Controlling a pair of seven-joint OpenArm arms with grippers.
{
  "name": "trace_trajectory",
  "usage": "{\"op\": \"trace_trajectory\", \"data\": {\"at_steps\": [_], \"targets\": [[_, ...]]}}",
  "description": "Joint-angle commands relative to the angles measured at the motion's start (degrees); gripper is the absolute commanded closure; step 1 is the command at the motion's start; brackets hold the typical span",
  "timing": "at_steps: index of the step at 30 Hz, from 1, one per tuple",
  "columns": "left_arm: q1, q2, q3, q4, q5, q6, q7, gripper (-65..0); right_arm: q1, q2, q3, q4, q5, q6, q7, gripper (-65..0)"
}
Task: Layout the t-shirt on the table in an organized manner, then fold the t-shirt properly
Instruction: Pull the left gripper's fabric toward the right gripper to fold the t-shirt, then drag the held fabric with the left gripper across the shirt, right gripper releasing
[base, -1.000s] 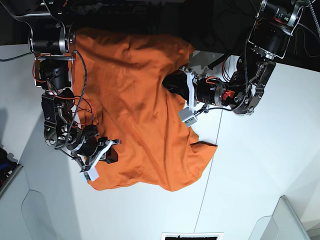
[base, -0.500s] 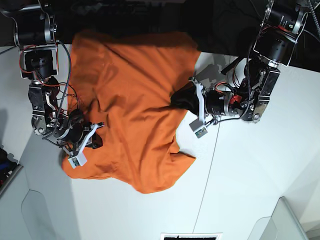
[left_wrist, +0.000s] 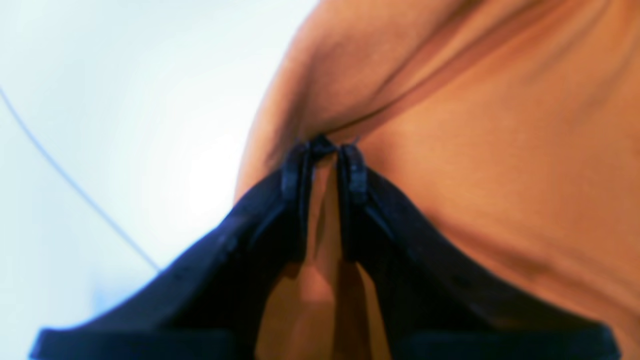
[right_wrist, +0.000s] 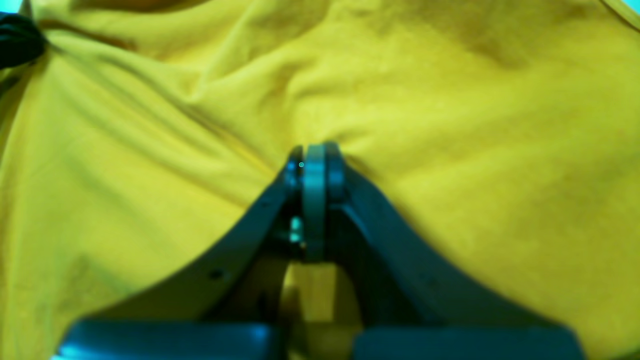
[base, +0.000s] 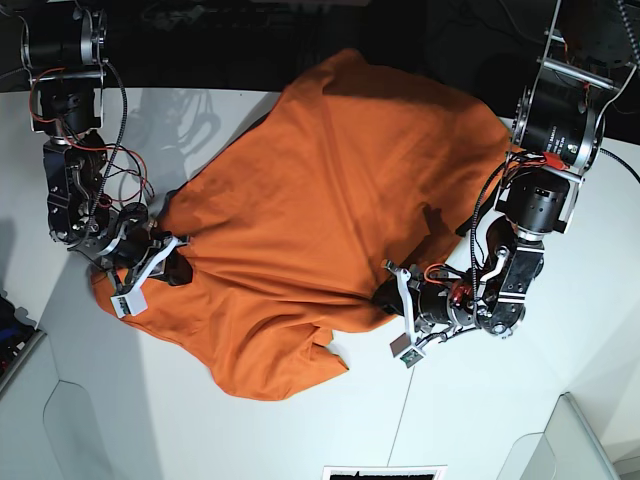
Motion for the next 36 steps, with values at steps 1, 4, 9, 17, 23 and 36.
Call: {"op": "trace_trajectory", "data": {"at_steps": [1,4,9,17,23,36], "targets": [[-1.8,-0.3,0.0,0.2,1.2,1.1,1.1,-11.9,0.0,0.6,0.5,0.7,-1.6,-0.4,-2.7,0.0],[-2.5,-0.4,0.0,0.3,-0.9,1.2,3.3,-11.9,-0.3,0.6,2.9,2.9,-0.9,-0.4,-2.8,0.0],[-2.9,-2.3,-0.1,6.7,-12.9,1.2,10.1,-12.0,-0.2,0.6,8.3,8.4,-0.4,-0.4,-2.8,0.0],[-2.6,-7.8,-0.1,22.0,-27.8,0.9,21.9,-12.0,-0.1,0.6,9.5,10.1,0.0,-0.4,-3.7,0.0],[3.7,-8.8,-0.1,22.6,-38.8,0.9,32.1,-12.0,0.5,0.6,9.4,10.1,-2.2,-0.4,-0.9,0.0],[21.7,-12.3,0.0,25.4,-28.4,0.9,24.3,-12.0,7.1,0.6,9.4,-2.7,-6.4,-0.4,1.4,0.0]]}}
